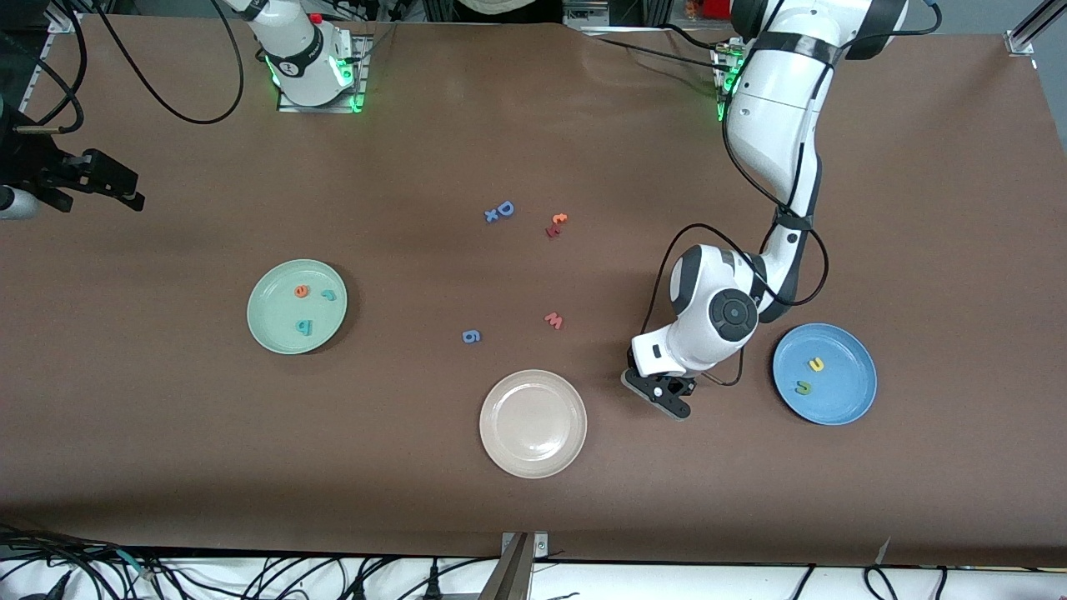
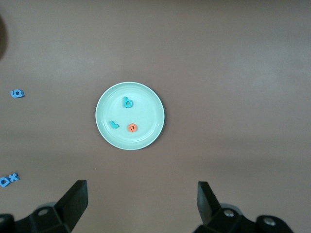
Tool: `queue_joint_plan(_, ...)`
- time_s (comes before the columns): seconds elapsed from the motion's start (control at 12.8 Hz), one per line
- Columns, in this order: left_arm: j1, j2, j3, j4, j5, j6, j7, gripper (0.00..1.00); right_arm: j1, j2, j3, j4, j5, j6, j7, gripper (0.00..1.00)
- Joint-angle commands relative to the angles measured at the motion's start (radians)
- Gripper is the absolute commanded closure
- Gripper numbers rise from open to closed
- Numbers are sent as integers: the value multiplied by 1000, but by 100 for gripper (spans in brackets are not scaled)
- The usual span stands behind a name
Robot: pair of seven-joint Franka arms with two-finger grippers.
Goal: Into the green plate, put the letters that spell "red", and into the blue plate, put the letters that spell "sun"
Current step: 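Grasp the yellow s with the left gripper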
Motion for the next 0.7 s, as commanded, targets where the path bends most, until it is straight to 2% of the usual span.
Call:
queue_joint_plan(0.0,-12,16,10,18,-37,7,10,65,-2,19,2,31,-7,-4,-14,0)
queue_joint_plan(0.31,-10,14,10,17,-33,7,16,93,-7,19,-1,29,-6,-13,-14,0)
queue_joint_plan(0.47,-10,13,10,15,-35,7,17,99,-7,19,-1,29,-3,-13,-10,0)
queue_joint_plan(0.63,3,-1,17,15,-30,3,33,100,-4,19,1,29,-6,-7,-14,0)
